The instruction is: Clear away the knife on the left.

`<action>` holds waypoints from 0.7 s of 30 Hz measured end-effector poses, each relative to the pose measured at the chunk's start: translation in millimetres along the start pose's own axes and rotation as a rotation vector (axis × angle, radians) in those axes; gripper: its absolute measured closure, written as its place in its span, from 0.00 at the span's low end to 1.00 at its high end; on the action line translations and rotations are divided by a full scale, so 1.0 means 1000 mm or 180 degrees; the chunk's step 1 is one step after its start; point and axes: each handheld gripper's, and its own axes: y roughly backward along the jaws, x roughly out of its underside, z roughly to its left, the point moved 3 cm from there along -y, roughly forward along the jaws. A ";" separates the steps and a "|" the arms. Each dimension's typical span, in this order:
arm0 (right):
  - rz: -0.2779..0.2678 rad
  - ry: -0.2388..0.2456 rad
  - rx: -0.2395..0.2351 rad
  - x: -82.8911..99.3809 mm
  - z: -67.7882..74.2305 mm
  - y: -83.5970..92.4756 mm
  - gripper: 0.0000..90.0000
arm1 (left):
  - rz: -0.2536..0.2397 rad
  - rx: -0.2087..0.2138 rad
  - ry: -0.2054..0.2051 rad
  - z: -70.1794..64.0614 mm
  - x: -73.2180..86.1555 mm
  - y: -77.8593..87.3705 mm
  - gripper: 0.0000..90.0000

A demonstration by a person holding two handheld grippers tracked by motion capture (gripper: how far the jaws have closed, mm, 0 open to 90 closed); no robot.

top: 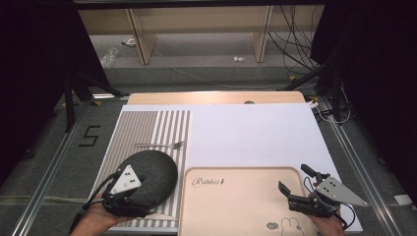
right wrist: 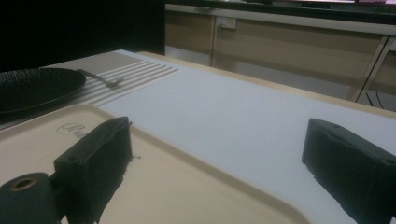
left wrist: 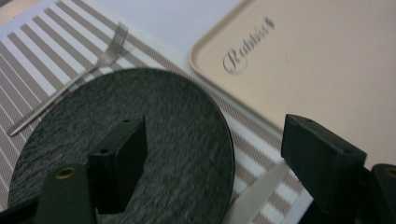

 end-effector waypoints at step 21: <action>-0.0002 0.0005 -0.0042 0.000 0.002 -0.002 0.10 | 0.0336 0.0271 0.0334 0.022 0.040 0.001 0.26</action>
